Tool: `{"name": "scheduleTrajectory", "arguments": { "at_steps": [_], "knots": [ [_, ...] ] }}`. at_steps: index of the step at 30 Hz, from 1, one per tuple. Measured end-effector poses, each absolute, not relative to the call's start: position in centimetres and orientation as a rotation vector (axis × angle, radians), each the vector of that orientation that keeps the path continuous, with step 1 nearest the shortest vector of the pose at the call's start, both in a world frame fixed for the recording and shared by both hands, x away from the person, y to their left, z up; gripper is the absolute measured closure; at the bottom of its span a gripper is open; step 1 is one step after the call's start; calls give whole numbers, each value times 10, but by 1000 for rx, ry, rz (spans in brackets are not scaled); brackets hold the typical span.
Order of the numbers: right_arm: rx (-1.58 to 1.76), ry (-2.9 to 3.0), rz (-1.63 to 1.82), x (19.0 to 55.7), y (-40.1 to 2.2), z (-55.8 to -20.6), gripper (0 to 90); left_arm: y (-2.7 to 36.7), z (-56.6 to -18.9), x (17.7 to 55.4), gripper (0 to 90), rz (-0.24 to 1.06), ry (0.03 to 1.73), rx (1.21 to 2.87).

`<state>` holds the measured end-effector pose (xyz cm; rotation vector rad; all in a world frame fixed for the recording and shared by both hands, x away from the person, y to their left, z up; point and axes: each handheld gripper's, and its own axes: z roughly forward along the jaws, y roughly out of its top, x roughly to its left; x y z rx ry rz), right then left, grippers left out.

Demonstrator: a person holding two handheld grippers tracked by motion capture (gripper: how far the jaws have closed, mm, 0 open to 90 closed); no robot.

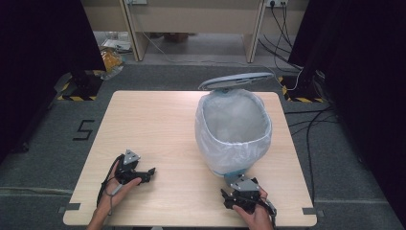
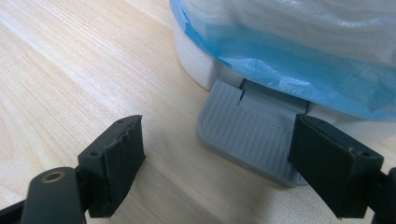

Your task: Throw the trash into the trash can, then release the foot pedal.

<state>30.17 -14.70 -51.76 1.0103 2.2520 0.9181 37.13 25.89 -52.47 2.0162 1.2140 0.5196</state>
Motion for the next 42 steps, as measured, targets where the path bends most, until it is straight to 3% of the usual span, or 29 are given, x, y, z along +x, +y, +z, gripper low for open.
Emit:
{"name": "scheduleTrajectory", "arguments": {
  "at_steps": [34, 42],
  "knots": [
    [996, 2230, 913, 300, -146, -517, 180, 259, -525, 371, 126, 517, 1213, 2012],
    [1065, 2206, 1049, 299, -155, -514, 192, 259, -525, 371, 127, 515, 1215, 2015]
  ]
}}
